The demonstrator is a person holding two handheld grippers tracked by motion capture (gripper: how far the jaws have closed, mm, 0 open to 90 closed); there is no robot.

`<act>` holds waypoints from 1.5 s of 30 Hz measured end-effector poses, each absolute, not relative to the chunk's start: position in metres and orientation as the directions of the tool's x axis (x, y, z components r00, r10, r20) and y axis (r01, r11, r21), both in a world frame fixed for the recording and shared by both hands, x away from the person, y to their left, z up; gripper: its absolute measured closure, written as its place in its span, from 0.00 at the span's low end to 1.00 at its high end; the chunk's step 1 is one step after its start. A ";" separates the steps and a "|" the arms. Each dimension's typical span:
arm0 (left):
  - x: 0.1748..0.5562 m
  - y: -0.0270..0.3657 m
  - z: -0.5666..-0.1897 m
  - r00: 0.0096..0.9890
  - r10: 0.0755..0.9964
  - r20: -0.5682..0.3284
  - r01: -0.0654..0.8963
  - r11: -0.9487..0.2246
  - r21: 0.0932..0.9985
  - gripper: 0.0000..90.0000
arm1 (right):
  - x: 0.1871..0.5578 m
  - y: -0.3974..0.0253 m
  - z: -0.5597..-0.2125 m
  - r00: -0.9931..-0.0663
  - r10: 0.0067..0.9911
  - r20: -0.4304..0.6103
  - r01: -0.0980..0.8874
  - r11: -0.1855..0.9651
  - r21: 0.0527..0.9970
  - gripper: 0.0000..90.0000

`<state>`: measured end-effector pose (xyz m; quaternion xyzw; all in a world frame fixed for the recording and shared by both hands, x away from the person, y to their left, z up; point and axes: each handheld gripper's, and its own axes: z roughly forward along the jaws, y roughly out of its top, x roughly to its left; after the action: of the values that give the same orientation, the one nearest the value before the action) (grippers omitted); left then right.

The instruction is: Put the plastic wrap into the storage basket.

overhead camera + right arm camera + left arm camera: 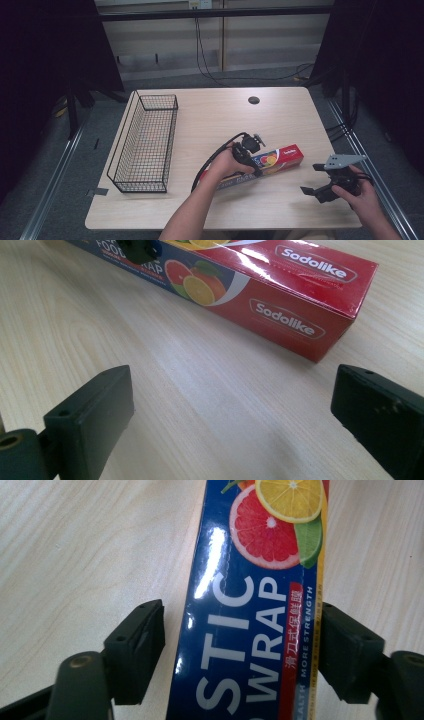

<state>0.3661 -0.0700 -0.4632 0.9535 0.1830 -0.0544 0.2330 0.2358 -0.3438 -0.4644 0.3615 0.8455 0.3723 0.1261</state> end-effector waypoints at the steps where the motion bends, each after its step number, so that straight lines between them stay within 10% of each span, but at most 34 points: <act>1: 0.367 -0.070 -0.463 0.935 0.305 -0.180 0.354 -0.831 0.428 0.34 | 0.236 -0.344 -0.465 -0.707 0.705 0.055 0.517 0.462 0.721 0.04; 45: 0.373 -0.035 -0.410 0.876 0.462 -0.139 0.479 -0.798 0.365 0.48 | 0.235 -0.342 -0.462 -0.711 0.701 0.048 0.508 0.465 0.725 0.04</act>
<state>0.3731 -0.0349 -0.4101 0.9480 0.2482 -0.0212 0.1983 0.2353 -0.3425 -0.4624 0.3574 0.8459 0.3741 0.1294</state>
